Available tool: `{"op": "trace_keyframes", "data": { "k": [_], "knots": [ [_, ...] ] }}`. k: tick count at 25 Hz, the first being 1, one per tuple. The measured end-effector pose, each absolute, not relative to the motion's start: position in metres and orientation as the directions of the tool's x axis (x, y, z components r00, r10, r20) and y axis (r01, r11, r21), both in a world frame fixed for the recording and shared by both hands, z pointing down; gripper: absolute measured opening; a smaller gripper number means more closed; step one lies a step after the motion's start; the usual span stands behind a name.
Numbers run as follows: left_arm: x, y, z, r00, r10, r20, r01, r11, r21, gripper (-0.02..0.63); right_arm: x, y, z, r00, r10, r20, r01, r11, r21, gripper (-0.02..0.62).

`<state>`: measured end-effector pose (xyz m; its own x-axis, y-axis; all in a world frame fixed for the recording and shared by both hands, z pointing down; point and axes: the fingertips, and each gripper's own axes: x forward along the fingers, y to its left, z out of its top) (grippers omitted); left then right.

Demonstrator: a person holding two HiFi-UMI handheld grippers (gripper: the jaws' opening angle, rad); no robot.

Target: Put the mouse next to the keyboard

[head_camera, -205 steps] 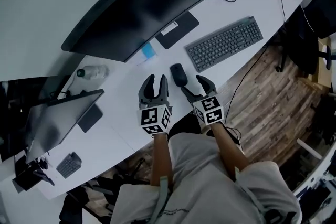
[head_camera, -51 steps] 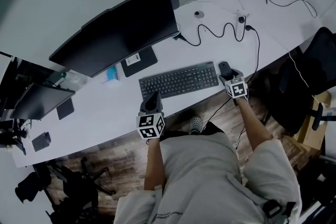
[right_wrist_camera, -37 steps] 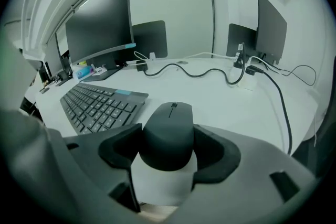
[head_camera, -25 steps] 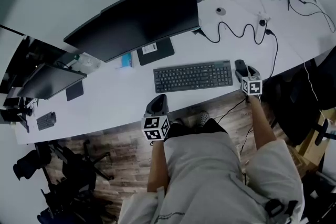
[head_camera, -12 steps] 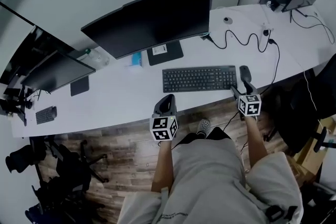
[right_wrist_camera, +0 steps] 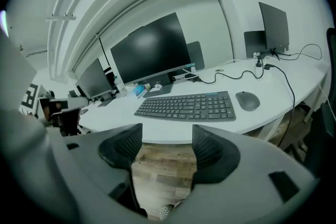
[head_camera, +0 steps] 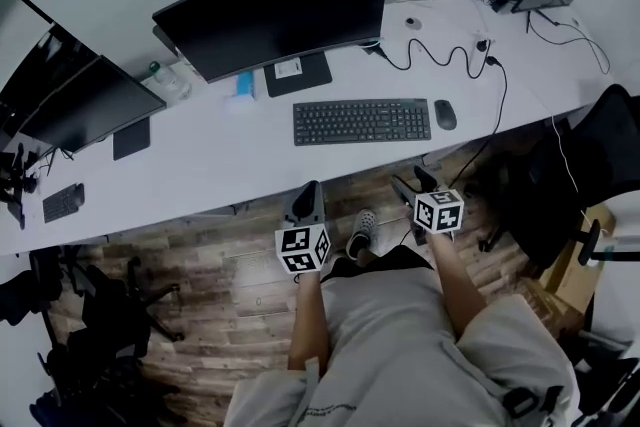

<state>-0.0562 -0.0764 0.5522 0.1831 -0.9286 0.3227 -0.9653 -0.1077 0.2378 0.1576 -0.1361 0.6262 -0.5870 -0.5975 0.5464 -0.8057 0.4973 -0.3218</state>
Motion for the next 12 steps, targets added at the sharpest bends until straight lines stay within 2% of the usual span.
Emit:
{"op": "trace_keyframes", "data": {
  "k": [4,12],
  "knots": [
    [-0.061,-0.052,0.547,0.169,-0.941,0.294,-0.955,-0.083,0.283,0.025,0.152,-0.109,0.616,-0.608,-0.621,0.495,-0.794,0.46,-0.398,0.295],
    [-0.046,-0.021,0.539,0.195,-0.94,0.28,-0.961,-0.126,0.247,0.025,0.145,-0.054,0.61,-0.54,-0.702,0.465,-0.841,0.472,-0.265,0.254]
  ]
}}
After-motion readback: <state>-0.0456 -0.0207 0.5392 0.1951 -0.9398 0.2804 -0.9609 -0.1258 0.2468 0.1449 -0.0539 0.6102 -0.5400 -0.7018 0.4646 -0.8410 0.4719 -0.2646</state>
